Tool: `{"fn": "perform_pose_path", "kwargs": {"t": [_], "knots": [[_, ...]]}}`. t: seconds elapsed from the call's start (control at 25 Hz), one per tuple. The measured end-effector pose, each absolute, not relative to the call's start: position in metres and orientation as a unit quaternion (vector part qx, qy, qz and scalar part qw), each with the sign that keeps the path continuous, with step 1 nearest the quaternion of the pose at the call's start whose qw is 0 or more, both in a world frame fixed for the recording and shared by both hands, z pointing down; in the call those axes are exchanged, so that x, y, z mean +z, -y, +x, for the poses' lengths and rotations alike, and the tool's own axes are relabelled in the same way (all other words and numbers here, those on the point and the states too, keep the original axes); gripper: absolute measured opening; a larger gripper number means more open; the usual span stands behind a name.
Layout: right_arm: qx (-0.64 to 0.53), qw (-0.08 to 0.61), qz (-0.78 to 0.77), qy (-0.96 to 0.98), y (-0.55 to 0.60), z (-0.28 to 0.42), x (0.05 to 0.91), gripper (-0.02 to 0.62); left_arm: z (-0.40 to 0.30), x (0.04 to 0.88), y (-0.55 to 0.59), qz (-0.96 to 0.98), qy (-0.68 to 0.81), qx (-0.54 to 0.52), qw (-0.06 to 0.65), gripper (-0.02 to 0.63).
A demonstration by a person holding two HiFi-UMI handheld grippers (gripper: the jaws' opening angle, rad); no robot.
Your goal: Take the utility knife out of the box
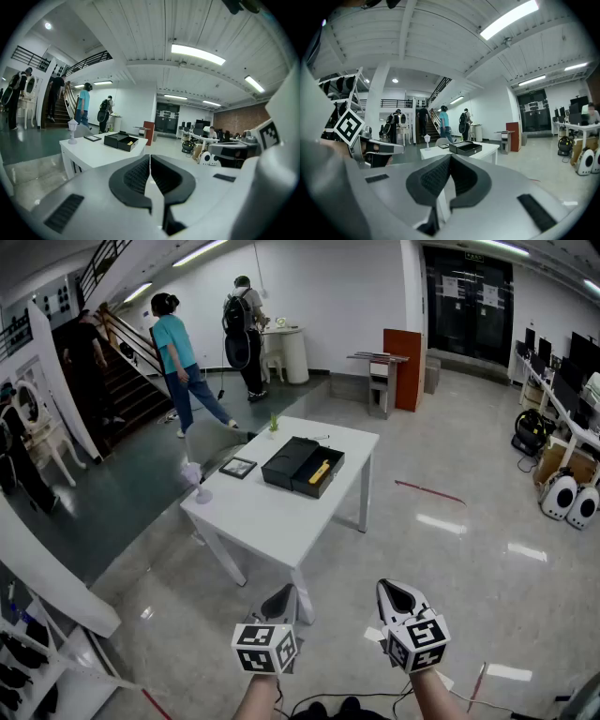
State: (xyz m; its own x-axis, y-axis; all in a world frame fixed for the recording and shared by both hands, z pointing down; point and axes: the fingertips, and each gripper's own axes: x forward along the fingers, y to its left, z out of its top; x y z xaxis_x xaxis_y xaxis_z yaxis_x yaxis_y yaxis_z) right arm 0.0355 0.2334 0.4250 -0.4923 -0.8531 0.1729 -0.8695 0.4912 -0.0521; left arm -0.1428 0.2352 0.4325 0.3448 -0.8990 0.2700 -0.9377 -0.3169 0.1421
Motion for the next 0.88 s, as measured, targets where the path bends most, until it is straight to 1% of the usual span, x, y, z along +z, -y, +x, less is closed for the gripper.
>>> {"fn": "perform_pose_path", "kwargs": {"t": [0.2, 0.8, 0.88], "knots": [[0.065, 0.068, 0.489, 0.867, -0.237, 0.04, 0.425, 0.0, -0.131, 0.438, -0.24, 0.809, 0.563, 0.068, 0.153, 0.017], [0.083, 0.059, 0.463, 0.88, -0.243, 0.057, 0.441, 0.001, -0.113, 0.447, -0.247, 0.803, 0.57, 0.078, 0.153, 0.021], [0.086, 0.06, 0.461, 0.881, -0.242, 0.057, 0.444, 0.002, -0.113, 0.449, -0.245, 0.801, 0.573, 0.075, 0.158, 0.036]]}}
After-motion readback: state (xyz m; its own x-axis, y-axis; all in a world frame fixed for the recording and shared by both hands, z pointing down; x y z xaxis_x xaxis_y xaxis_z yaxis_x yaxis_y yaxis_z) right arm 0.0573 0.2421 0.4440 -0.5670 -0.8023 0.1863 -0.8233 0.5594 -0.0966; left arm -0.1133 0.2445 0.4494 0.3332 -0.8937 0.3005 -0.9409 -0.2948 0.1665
